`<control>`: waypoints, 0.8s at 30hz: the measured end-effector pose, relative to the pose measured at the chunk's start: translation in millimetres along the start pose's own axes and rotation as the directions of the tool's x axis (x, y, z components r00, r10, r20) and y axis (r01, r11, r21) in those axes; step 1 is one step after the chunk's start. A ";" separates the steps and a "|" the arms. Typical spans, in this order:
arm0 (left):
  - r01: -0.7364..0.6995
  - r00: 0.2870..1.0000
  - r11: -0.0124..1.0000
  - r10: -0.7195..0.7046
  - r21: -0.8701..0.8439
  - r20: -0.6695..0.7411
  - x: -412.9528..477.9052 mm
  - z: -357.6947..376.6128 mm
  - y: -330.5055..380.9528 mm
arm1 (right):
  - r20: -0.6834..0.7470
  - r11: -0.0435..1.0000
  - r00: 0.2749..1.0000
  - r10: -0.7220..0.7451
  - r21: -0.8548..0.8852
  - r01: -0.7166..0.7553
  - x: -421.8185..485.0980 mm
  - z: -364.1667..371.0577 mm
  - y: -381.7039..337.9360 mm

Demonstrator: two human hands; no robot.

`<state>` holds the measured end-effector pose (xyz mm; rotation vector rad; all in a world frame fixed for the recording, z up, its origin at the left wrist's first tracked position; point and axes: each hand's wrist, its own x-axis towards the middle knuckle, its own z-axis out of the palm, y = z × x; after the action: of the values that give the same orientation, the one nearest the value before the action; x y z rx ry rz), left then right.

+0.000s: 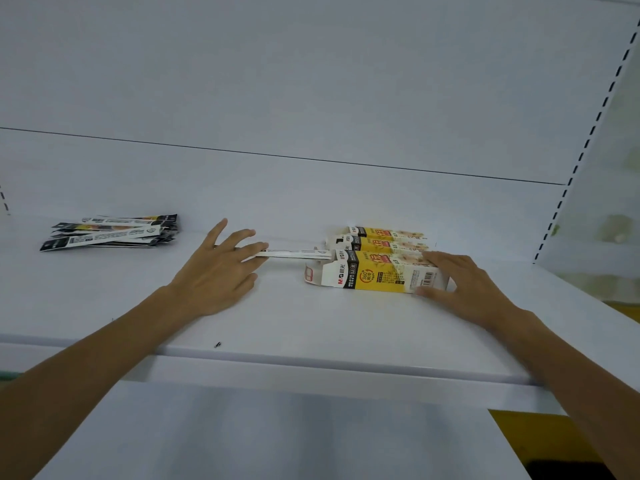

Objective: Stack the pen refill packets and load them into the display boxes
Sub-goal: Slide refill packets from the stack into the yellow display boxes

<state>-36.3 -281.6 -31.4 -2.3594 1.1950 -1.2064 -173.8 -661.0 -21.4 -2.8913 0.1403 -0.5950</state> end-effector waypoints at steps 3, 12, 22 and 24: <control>-0.088 0.996 0.993 0.087 0.075 0.013 5.4 1.3 -1.1 | -0.007 0.997 1.000 -0.009 0.072 0.010 -0.1 5.9 3.8; -0.103 0.994 0.987 0.097 0.123 0.051 30.2 -8.5 21.8 | -0.016 0.992 0.999 -0.044 0.115 0.046 3.6 11.9 8.0; -0.043 0.940 0.972 0.118 -0.231 0.321 56.7 -12.4 50.2 | 0.002 0.992 0.998 -0.070 0.108 0.069 3.1 13.8 4.8; 0.038 0.948 0.931 0.081 -0.364 0.307 49.2 -14.9 40.0 | 0.007 0.992 0.998 -0.068 0.103 0.067 3.9 14.2 4.4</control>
<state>-54.0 -342.1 -14.9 -2.6599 1.4229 -0.5933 -164.8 -663.6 -33.6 -2.8080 0.0102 -0.5811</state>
